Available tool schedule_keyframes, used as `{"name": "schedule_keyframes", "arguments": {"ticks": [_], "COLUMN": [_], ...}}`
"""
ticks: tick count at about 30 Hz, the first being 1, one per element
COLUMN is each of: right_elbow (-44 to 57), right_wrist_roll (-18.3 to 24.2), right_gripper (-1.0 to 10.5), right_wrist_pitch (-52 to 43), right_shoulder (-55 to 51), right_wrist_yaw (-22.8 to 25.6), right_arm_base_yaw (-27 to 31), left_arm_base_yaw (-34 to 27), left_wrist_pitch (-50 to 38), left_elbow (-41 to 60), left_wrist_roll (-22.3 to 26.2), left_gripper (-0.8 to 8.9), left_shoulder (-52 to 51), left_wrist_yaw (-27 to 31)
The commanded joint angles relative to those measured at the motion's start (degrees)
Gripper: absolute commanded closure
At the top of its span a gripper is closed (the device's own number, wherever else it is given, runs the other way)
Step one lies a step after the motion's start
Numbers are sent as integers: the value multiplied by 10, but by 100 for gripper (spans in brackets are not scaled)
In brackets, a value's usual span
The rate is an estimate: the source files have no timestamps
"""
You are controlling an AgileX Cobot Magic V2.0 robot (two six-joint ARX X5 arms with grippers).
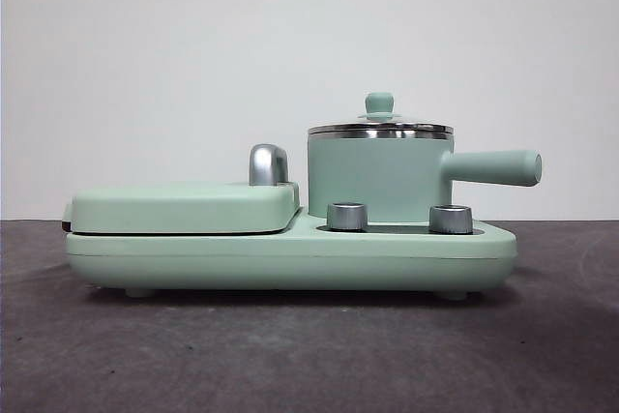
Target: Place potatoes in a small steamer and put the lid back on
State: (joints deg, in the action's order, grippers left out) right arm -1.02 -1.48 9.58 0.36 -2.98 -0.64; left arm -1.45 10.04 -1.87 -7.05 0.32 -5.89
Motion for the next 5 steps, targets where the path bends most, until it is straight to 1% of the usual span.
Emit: {"name": "schedule_keyframes", "arguments": {"ticks": [1,5], "right_elbow": [4,4], "right_wrist_roll": [4,4], "right_gripper": [921,921], "right_wrist_pitch": [-6,-6], "right_shoulder": [-2,-2], "right_wrist_yaw": [0,0], "right_arm_base_yaw": [0,0], "left_arm_base_yaw": [0,0], "left_wrist_pitch": [2,2], "left_elbow": [11,11], "left_wrist_roll": [3,3], "left_gripper": [794,794], "left_shoulder": [-1,-1], "left_wrist_yaw": [1,1]}}
